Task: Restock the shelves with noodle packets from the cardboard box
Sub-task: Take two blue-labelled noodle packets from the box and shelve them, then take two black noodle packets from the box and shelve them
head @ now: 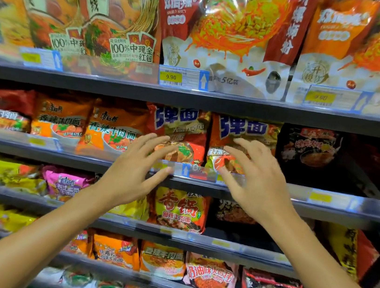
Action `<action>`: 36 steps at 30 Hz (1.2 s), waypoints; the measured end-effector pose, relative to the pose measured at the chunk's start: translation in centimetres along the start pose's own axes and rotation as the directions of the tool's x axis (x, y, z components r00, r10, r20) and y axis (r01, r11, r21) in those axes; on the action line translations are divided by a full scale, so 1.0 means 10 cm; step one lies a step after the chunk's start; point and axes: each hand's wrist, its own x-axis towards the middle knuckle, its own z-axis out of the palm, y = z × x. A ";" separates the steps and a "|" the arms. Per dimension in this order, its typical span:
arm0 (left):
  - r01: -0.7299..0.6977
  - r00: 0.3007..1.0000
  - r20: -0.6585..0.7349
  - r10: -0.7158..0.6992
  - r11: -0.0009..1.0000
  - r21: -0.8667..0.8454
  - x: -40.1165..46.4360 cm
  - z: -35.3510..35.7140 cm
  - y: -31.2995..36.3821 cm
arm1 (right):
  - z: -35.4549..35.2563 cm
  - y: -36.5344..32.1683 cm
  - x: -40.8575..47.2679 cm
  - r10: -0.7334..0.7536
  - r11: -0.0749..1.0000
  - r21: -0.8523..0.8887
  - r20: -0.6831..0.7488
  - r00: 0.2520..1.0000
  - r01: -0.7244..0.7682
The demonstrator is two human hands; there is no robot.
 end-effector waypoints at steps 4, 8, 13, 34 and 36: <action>0.003 0.998 -0.064 0.001 0.999 0.053 -0.38 -0.23 -0.16 | 0.09 -0.41 -0.05 -0.154 0.970 0.186 -0.018 0.988 0.155; 0.147 0.984 -0.108 -0.139 0.987 0.070 -0.96 -0.61 -0.48 | 0.33 -1.02 0.01 -0.255 0.920 0.326 0.072 0.964 0.219; 0.323 0.940 0.050 -0.337 0.928 0.187 -2.05 -1.18 -1.06 | 0.65 -2.03 0.15 -0.346 0.880 0.422 0.259 0.901 0.217; 0.843 0.192 0.185 -0.964 0.258 0.472 -6.99 -2.74 -2.46 | 2.40 -7.05 -0.46 -0.800 0.595 0.742 0.508 0.320 0.309; 0.860 0.113 0.183 -0.977 0.188 0.475 -7.29 -2.71 -2.63 | 2.64 -7.33 -0.49 -0.815 0.577 0.757 0.509 0.278 0.305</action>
